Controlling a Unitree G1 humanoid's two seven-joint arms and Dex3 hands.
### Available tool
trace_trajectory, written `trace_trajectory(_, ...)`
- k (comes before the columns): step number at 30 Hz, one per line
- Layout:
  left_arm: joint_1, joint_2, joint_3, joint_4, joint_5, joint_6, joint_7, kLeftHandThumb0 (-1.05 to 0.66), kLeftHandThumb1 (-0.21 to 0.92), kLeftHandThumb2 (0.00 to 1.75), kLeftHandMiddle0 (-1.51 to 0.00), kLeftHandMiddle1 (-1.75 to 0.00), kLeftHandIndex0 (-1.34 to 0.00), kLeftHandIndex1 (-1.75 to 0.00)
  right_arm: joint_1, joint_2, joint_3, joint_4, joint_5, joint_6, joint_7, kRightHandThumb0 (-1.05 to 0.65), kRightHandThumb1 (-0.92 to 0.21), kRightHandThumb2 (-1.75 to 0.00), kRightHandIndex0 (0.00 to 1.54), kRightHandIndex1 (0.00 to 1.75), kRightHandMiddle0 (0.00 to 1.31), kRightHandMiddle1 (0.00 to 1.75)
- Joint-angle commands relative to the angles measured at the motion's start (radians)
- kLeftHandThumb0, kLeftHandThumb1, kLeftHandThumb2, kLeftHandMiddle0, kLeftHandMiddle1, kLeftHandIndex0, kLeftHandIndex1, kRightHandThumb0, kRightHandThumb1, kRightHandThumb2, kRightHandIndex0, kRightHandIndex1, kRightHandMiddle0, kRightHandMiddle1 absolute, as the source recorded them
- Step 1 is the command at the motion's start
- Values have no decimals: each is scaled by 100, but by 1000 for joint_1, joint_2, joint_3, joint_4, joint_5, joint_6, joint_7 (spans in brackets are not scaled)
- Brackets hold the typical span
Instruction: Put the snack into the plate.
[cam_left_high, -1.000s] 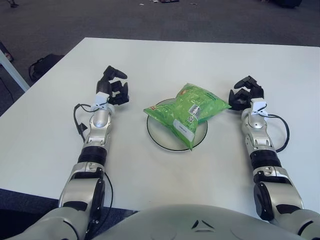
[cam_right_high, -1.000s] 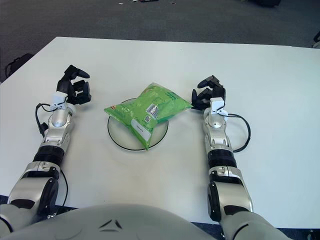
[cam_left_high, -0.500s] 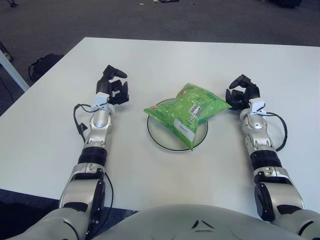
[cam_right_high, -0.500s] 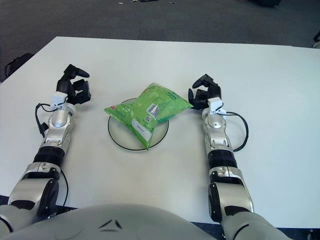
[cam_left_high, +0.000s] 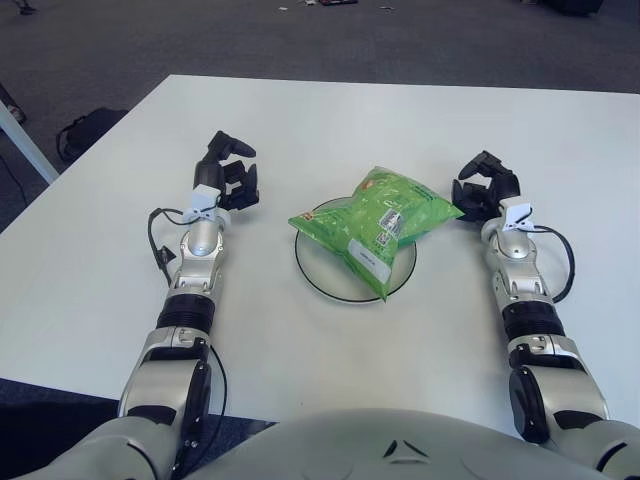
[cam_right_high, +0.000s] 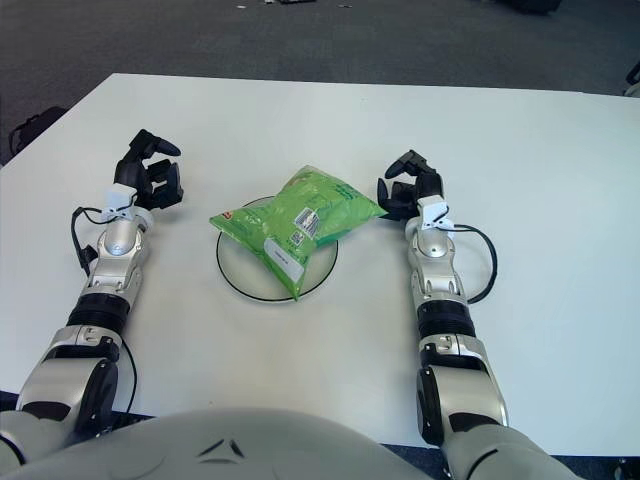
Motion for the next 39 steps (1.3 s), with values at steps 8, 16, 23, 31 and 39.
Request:
trace_trajectory(8,168,-55,-29,71,28,23,7,-41,54,103,-107,-175,-44,-175,114,55,-8,45,15,51,-8,-49,-29,-135,133,175,64,175)
trace_trajectory(16,173,-58,-31,55,27,28,3,-42,53,105,-107,-175,-44,-175,113,53,-7,42,9,61,-13,-49,-31,-133,130,175,63,175)
trace_trajectory(23,179,-57,-36,42,27,44,-1,-42,53,105,-107,-175,-44,-175,113,52,-7,36,11,77,-13,-48,-32,-132,127,175,62,175)
trace_trajectory(31,178,-57,-38,36,22,57,-6,-41,53,104,-108,-175,-44,-175,108,52,-12,38,18,87,-9,-48,-32,-131,128,175,61,175)
trace_trajectory(39,180,-60,-39,29,25,50,1,-42,53,105,-107,-175,-44,-175,105,53,-12,39,18,91,-9,-48,-32,-131,130,175,61,175)
